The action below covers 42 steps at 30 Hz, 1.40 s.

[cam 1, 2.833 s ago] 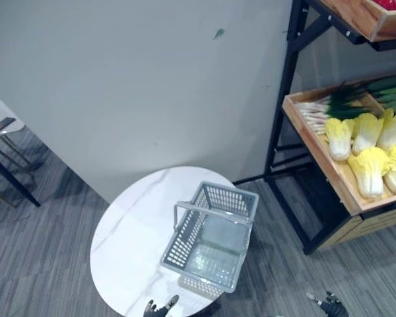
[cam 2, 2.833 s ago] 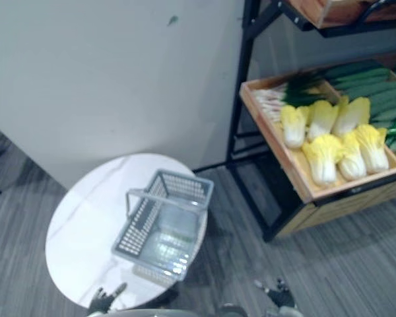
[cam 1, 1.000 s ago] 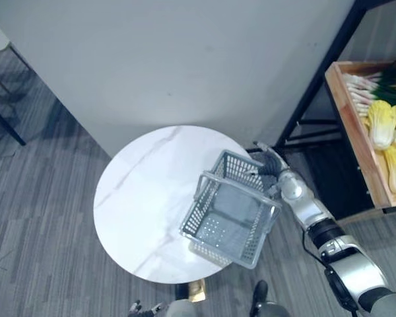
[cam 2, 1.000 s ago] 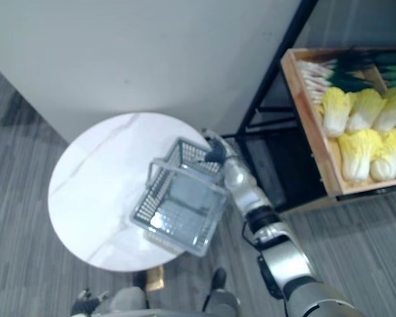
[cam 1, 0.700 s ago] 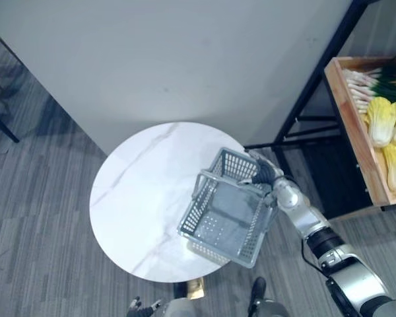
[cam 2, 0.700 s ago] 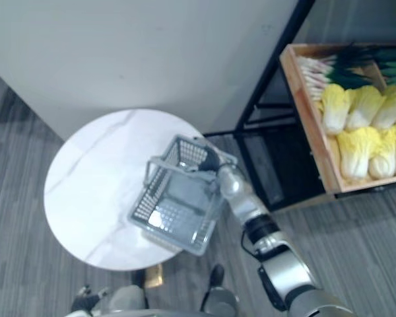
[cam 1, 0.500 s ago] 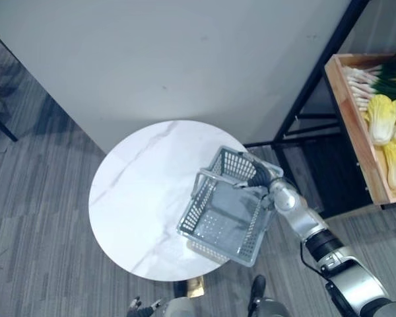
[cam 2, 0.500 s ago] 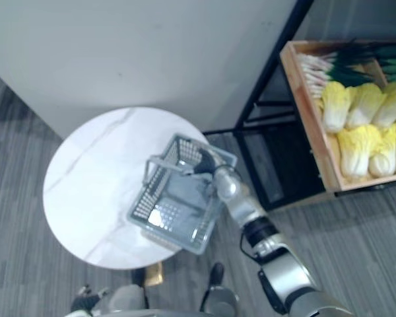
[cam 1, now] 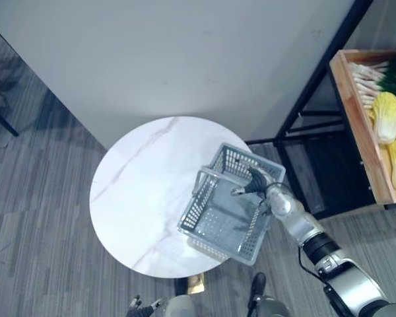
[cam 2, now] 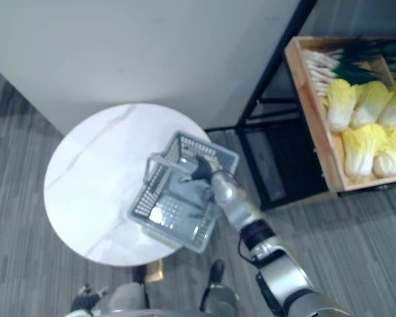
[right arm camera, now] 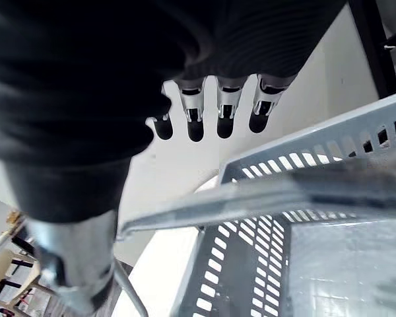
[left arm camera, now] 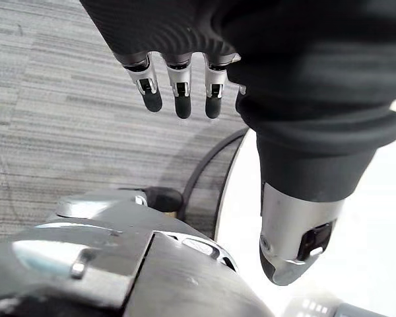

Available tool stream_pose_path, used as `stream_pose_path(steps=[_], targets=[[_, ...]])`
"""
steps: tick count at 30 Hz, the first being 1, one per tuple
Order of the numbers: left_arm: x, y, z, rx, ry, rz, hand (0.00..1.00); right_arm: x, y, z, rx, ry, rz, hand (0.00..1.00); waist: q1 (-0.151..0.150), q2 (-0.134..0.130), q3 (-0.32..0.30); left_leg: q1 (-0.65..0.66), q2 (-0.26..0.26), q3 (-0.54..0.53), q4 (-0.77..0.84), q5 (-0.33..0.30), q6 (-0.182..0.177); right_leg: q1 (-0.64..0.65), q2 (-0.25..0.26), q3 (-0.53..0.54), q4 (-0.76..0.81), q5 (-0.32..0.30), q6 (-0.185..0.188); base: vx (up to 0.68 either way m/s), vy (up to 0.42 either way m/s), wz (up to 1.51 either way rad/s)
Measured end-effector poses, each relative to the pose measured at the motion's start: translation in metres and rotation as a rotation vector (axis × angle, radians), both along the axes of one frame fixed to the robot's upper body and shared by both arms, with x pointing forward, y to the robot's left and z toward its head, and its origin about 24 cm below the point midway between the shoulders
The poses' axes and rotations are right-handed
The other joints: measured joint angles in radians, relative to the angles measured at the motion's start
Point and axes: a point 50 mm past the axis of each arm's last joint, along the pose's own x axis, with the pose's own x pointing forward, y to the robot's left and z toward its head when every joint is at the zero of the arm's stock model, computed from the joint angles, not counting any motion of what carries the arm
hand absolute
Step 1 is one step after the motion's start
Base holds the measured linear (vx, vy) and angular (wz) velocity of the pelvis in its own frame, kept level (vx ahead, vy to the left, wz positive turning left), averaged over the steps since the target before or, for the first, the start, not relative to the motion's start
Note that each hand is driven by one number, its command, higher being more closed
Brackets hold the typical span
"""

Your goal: Pick vegetable in the basket

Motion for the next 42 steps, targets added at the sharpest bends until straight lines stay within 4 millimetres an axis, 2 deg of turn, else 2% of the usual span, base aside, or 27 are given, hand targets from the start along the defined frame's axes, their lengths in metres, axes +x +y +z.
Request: stream_pose_path(steps=[9, 10, 21, 26, 29, 37, 42], targets=[[0.004, 0.000, 0.001, 0.011, -0.007, 0.005, 0.00, 0.012, -0.008, 0.007, -0.004, -0.014, -0.056, 0.00, 0.001, 0.003, 0.036, -0.018, -0.001, -0.004, 0.000, 0.002, 0.002, -0.016, -0.001, -0.004, 0.002, 0.000, 0.000, 0.01, -0.002, 0.01], [0.004, 0.000, 0.001, 0.013, -0.006, 0.004, 0.00, 0.012, -0.008, 0.007, -0.005, -0.015, -0.057, 1.00, 0.001, 0.004, 0.036, -0.018, -0.001, -0.004, 0.000, 0.002, 0.002, -0.016, -0.001, -0.005, 0.002, 0.000, 0.000, 0.03, -0.003, 0.01], [0.005, -0.002, 0.001, 0.018, -0.005, -0.007, 0.00, 0.018, -0.003, 0.009, -0.113, -0.038, -0.011, 1.00, 0.004, 0.006, 0.045, -0.018, -0.001, -0.012, 0.000, 0.008, 0.006, -0.014, -0.002, -0.012, 0.009, 0.000, 0.000, 0.00, -0.001, 0.00], [0.008, -0.003, 0.001, 0.017, -0.013, -0.016, 0.00, 0.017, -0.003, -0.002, -0.206, -0.001, 0.028, 1.00, 0.013, 0.006, 0.054, -0.029, -0.001, -0.033, 0.000, 0.015, 0.006, -0.011, -0.004, -0.034, 0.007, -0.001, 0.000, 0.01, -0.007, 0.12], [0.009, -0.003, 0.001, 0.018, -0.016, -0.019, 0.00, 0.017, -0.010, -0.003, -0.236, 0.004, 0.043, 1.00, 0.022, 0.005, 0.054, -0.031, -0.001, -0.051, 0.000, 0.016, 0.006, 0.005, -0.004, -0.050, -0.003, 0.000, 0.000, 0.04, -0.004, 0.17], [0.010, -0.004, 0.002, 0.011, -0.022, -0.041, 0.00, 0.016, -0.010, -0.005, -0.323, -0.006, 0.092, 1.00, 0.026, 0.000, 0.055, -0.029, 0.000, -0.059, 0.000, 0.018, 0.006, 0.014, -0.004, -0.058, -0.004, -0.001, 0.000, 0.01, -0.001, 0.03], [0.011, -0.002, 0.002, 0.010, -0.023, -0.064, 0.00, 0.012, -0.007, -0.006, -0.382, 0.000, 0.147, 1.00, 0.029, -0.015, 0.052, -0.014, 0.002, -0.050, -0.001, 0.017, 0.005, 0.024, -0.001, -0.047, -0.006, -0.001, 0.000, 0.02, -0.001, -0.05]])
